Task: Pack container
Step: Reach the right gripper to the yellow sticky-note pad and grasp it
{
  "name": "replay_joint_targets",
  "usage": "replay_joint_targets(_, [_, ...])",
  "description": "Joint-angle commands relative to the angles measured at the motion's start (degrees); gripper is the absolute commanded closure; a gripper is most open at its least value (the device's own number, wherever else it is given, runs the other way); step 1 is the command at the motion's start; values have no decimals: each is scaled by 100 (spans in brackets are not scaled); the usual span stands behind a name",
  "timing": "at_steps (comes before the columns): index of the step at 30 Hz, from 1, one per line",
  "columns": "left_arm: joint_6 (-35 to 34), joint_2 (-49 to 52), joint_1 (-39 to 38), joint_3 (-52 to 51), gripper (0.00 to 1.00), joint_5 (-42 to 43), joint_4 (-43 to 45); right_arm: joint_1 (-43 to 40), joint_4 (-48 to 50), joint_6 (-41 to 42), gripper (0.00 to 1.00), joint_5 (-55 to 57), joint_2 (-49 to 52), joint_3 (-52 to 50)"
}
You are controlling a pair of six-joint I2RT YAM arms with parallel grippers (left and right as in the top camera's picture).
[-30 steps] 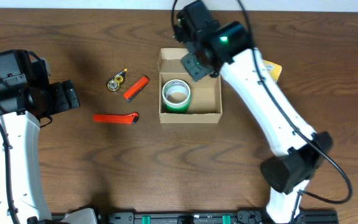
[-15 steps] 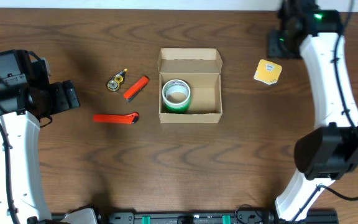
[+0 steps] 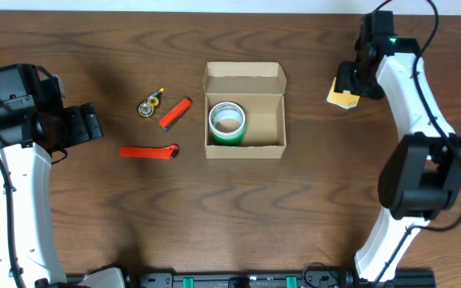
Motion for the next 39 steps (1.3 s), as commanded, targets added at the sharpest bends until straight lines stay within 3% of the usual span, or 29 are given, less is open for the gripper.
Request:
replay_joint_targets(1, [-20, 28, 37, 70, 5, 15, -35, -39, 74, 184, 33, 79, 369, -57])
replay_joint_targets(11, [-22, 28, 37, 70, 5, 17, -50, -166, 470, 214, 11, 79, 756, -55])
replay_joint_targets(20, [-22, 28, 37, 70, 5, 17, -118, -177, 999, 212, 4, 81, 793, -55])
replay_joint_targets(35, [-22, 28, 37, 70, 5, 20, -319, -251, 1132, 247, 2, 74, 1305, -57])
replay_joint_targets(39, [-22, 28, 37, 70, 5, 17, -345, -247, 1097, 258, 5, 76, 1410, -57])
